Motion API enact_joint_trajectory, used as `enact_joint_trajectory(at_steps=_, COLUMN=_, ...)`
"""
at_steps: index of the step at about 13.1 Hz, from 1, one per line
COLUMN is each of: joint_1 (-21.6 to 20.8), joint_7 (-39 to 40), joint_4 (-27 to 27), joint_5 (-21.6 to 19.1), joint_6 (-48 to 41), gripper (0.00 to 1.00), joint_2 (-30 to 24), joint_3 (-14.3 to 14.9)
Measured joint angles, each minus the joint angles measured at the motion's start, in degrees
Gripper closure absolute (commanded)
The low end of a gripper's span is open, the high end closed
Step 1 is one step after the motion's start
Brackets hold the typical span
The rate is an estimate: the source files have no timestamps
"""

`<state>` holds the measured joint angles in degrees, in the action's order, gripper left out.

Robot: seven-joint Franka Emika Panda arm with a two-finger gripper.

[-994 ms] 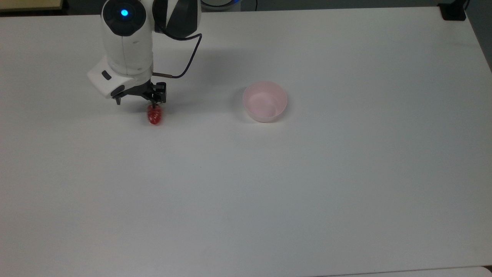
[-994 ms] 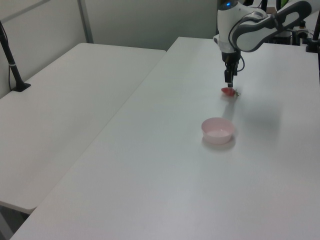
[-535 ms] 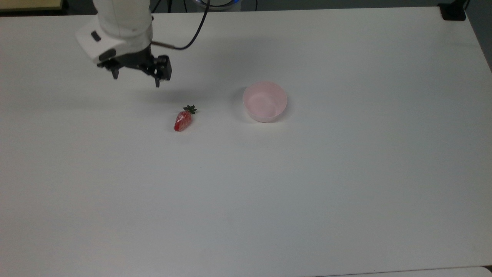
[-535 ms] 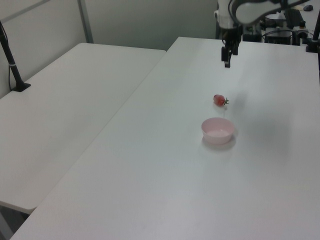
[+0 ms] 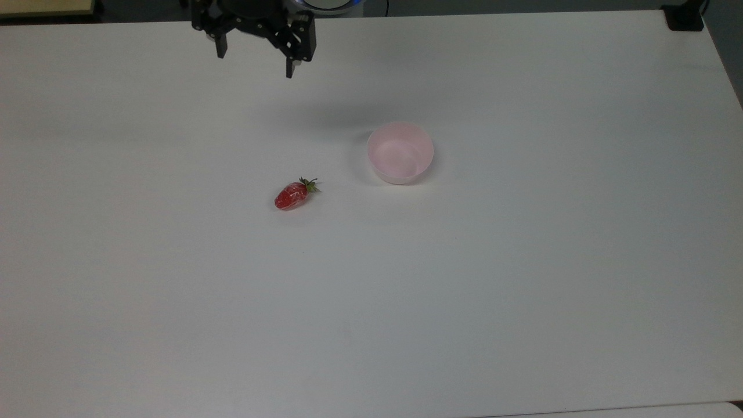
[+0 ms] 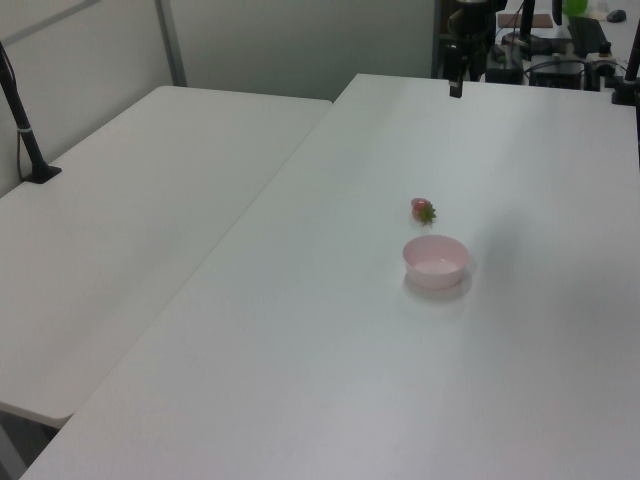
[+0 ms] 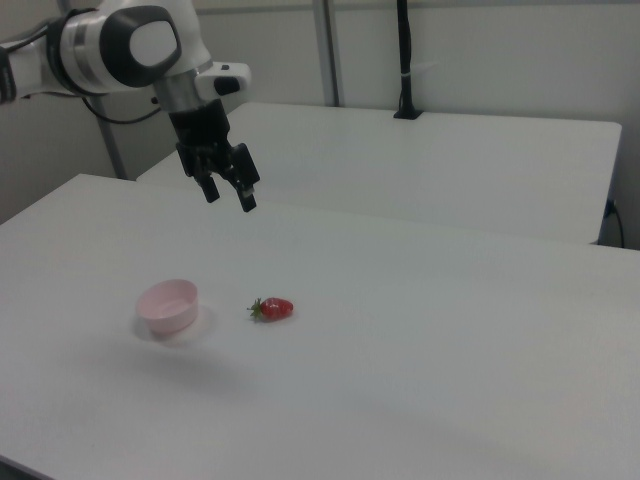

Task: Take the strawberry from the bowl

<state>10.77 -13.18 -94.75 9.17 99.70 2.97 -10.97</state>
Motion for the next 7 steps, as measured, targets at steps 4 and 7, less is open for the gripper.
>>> enact_joint_trajectory(at_steps=4, joint_1=-6.73, joint_7=0.51, joint_4=-0.01, joint_5=-2.27, joint_6=0.06, gripper=0.00, joint_2=-1.07, joint_3=7.29)
enact_joint_trajectory(at_steps=7, joint_1=-7.53, joint_7=0.85, joint_4=0.00, joint_5=-2.28, joint_6=1.15, gripper=0.00, joint_2=-1.25, joint_3=8.50)
